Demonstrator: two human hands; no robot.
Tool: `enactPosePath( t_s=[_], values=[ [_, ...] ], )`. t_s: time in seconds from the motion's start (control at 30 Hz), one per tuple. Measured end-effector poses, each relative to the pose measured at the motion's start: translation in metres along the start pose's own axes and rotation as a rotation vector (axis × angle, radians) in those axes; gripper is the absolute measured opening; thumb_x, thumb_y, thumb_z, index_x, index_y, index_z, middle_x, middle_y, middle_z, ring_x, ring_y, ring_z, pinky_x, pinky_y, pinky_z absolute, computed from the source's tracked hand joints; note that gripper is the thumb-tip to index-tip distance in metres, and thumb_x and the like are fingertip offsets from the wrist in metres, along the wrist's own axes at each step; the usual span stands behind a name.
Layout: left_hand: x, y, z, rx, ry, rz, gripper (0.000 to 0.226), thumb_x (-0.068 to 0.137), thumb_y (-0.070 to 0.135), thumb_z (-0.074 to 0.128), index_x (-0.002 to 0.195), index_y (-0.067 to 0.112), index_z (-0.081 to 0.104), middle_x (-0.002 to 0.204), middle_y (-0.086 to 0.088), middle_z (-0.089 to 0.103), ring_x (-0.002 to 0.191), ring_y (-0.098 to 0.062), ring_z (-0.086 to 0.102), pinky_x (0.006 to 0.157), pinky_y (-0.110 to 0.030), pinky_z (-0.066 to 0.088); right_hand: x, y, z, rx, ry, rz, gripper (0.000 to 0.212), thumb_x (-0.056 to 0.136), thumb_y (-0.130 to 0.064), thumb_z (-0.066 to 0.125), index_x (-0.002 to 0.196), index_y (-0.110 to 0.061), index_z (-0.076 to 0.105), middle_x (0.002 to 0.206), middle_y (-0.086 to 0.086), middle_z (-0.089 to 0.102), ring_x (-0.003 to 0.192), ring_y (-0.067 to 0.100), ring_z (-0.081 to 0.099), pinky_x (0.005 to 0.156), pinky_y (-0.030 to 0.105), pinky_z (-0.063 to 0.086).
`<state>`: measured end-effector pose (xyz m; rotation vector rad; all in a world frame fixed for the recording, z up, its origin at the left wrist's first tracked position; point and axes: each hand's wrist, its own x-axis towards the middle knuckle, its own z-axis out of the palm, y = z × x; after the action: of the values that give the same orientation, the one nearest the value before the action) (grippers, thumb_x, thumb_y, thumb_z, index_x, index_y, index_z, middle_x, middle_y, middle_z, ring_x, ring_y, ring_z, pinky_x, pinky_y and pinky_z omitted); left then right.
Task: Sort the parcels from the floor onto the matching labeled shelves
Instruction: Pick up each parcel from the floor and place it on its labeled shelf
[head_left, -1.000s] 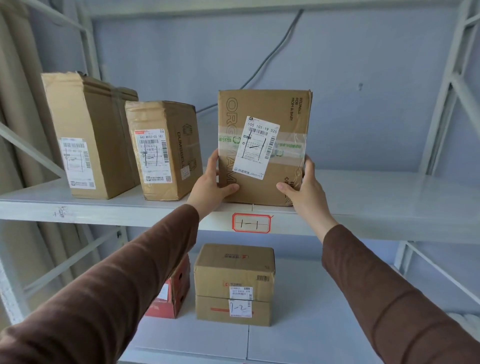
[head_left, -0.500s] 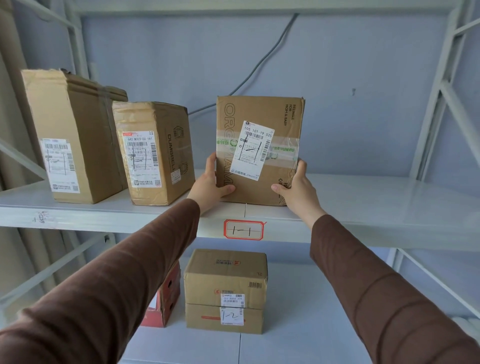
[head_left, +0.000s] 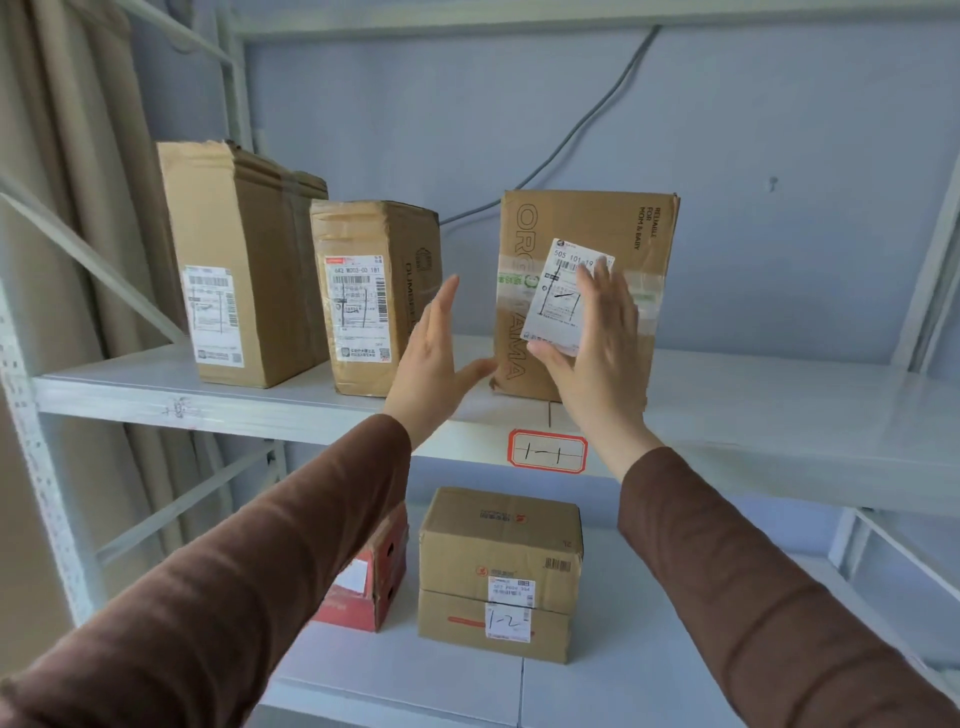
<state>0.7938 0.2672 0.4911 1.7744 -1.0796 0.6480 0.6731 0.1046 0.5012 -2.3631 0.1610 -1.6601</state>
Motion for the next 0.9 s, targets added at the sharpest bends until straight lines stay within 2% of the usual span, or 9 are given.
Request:
enactPosePath(
  t_s=[0.13, 0.27, 0.37, 0.43, 0.5, 0.63, 0.7, 0.77, 0.9],
  values=[
    [-0.006, -0.029, -0.042, 0.068, 0.137, 0.065, 0.099, 0.088, 0.025, 0.08, 0.162, 0.019, 0.015, 0.17, -0.001, 0.015, 0.158, -0.016, 0.011, 0.128, -0.035, 0.013, 0.005, -0.053, 0.042, 0.184, -0.105, -0.051, 0.088, 0.092, -0.033, 0.075, 0.162, -0.016, 0.023, 0.17, 0.004, 0.019, 0.158, 0.019, 0.01, 0.128, 0.044, 0.017],
    [-0.005, -0.069, -0.081, 0.083, 0.225, 0.022, 0.106, 0.084, 0.026, 0.082, 0.163, 0.014, 0.012, 0.17, -0.005, 0.012, 0.159, -0.018, 0.007, 0.129, -0.034, 0.009, 0.011, -0.083, 0.081, 0.266, -0.242, 0.054, 0.092, 0.093, -0.035, 0.074, 0.163, -0.021, 0.018, 0.171, 0.003, 0.014, 0.158, 0.019, 0.012, 0.128, 0.041, 0.016],
    [0.001, -0.099, -0.099, -0.011, 0.116, -0.152, 0.115, 0.083, 0.031, 0.084, 0.163, 0.027, 0.002, 0.17, -0.003, 0.013, 0.157, -0.019, 0.016, 0.128, -0.045, 0.018, 0.015, -0.096, 0.1, 0.297, -0.363, 0.161, 0.094, 0.094, -0.04, 0.072, 0.164, -0.028, 0.009, 0.173, -0.002, 0.009, 0.157, 0.014, 0.01, 0.126, 0.036, 0.015],
    [0.007, -0.118, -0.106, -0.107, -0.004, -0.238, 0.117, 0.079, 0.044, 0.083, 0.16, 0.044, -0.002, 0.167, -0.001, 0.024, 0.151, -0.022, 0.034, 0.122, -0.052, 0.032, 0.017, -0.098, 0.112, 0.336, -0.423, 0.232, 0.098, 0.094, -0.04, 0.073, 0.164, -0.03, 0.006, 0.173, -0.003, 0.008, 0.157, 0.015, 0.013, 0.124, 0.037, 0.019],
    [0.011, -0.129, -0.106, -0.168, -0.105, -0.269, 0.114, 0.08, 0.039, 0.083, 0.158, 0.051, 0.0, 0.162, 0.002, 0.035, 0.144, -0.023, 0.044, 0.116, -0.055, 0.041, 0.018, -0.098, 0.123, 0.351, -0.461, 0.284, 0.102, 0.092, -0.04, 0.074, 0.164, -0.03, 0.003, 0.172, -0.003, 0.012, 0.156, 0.018, 0.019, 0.121, 0.037, 0.025],
    [0.016, -0.131, -0.099, -0.211, -0.196, -0.306, 0.101, 0.088, 0.027, 0.079, 0.159, 0.035, 0.007, 0.154, 0.004, 0.049, 0.142, -0.021, 0.045, 0.117, -0.038, 0.036, 0.017, -0.097, 0.14, 0.351, -0.51, 0.334, 0.1, 0.091, -0.036, 0.077, 0.162, -0.031, 0.006, 0.16, -0.004, 0.043, 0.142, 0.021, 0.046, 0.111, 0.034, 0.038],
    [0.019, -0.135, -0.094, -0.221, -0.208, -0.295, 0.097, 0.089, 0.026, 0.078, 0.158, 0.034, 0.01, 0.151, 0.005, 0.051, 0.14, -0.021, 0.046, 0.115, -0.038, 0.037, 0.016, -0.093, 0.147, 0.361, -0.526, 0.335, 0.098, 0.091, -0.031, 0.077, 0.162, -0.03, 0.01, 0.149, -0.008, 0.055, 0.133, 0.018, 0.055, 0.113, 0.04, 0.043],
    [0.023, -0.136, -0.09, -0.229, -0.209, -0.295, 0.094, 0.09, 0.024, 0.077, 0.157, 0.034, 0.012, 0.15, 0.007, 0.051, 0.138, -0.02, 0.048, 0.115, -0.042, 0.04, 0.017, -0.088, 0.152, 0.345, -0.526, 0.33, 0.096, 0.09, -0.03, 0.077, 0.161, -0.03, 0.013, 0.145, -0.009, 0.058, 0.13, 0.016, 0.058, 0.11, 0.046, 0.046],
    [0.033, -0.134, -0.082, -0.224, -0.237, -0.316, 0.094, 0.092, 0.021, 0.075, 0.158, 0.032, 0.009, 0.139, 0.014, 0.048, 0.125, -0.013, 0.047, 0.111, -0.045, 0.044, 0.024, -0.08, 0.158, 0.313, -0.525, 0.335, 0.093, 0.091, -0.029, 0.076, 0.16, -0.028, 0.013, 0.148, -0.005, 0.056, 0.131, 0.019, 0.057, 0.109, 0.045, 0.046]
  ],
)
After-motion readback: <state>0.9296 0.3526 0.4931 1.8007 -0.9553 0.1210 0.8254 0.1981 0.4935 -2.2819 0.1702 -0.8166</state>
